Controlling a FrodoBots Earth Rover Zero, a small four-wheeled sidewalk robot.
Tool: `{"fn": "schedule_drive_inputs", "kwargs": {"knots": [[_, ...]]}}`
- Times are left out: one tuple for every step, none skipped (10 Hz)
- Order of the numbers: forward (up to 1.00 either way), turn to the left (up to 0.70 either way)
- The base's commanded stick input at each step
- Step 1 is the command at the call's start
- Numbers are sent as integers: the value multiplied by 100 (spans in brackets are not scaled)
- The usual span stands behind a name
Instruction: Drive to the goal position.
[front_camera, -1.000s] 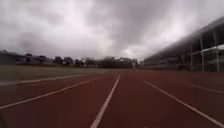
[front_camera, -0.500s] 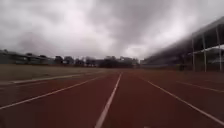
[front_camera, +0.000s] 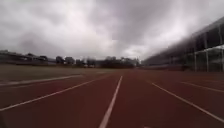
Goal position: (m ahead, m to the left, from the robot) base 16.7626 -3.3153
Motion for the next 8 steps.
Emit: {"fn": "schedule_drive_inputs", "kwargs": {"knots": [[70,0],[70,0],[70,0],[70,0],[70,0],[70,0],[70,0],[70,0]]}}
